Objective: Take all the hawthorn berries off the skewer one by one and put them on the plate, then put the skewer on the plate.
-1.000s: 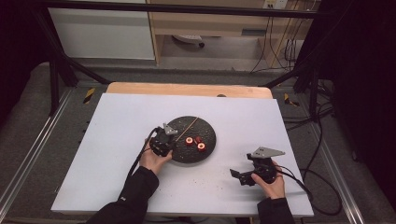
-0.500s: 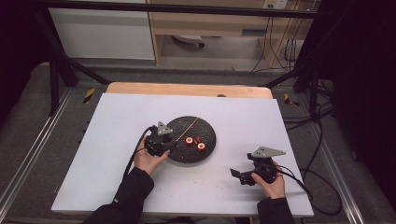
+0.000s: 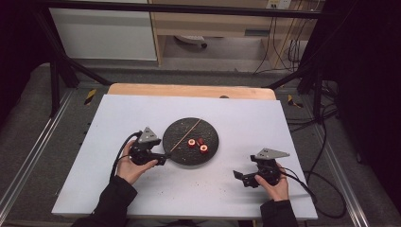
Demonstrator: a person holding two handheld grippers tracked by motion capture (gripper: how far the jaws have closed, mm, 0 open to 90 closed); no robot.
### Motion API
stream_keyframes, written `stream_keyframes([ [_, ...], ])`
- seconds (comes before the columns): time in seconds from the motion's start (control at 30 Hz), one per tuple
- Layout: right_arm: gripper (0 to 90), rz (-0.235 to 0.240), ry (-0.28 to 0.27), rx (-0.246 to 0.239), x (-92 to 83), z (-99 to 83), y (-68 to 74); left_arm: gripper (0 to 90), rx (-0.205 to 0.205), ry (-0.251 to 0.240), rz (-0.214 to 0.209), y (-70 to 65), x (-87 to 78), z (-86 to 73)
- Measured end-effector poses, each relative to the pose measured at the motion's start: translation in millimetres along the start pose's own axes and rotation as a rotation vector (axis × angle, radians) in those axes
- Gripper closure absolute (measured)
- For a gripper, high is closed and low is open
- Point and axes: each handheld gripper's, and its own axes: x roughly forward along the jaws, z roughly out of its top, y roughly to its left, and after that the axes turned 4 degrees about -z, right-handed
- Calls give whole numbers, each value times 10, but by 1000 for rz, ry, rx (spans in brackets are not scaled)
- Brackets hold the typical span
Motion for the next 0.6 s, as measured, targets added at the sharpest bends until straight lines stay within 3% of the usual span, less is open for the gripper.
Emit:
stream_keyframes([
  [0.23,14,2,2,3,3,-4,8,142,14,-25,11,10,-201,-246],
  [0.6,14,-2,4,6,9,-5,6,104,-28,-41,32,161,-463,-711],
])
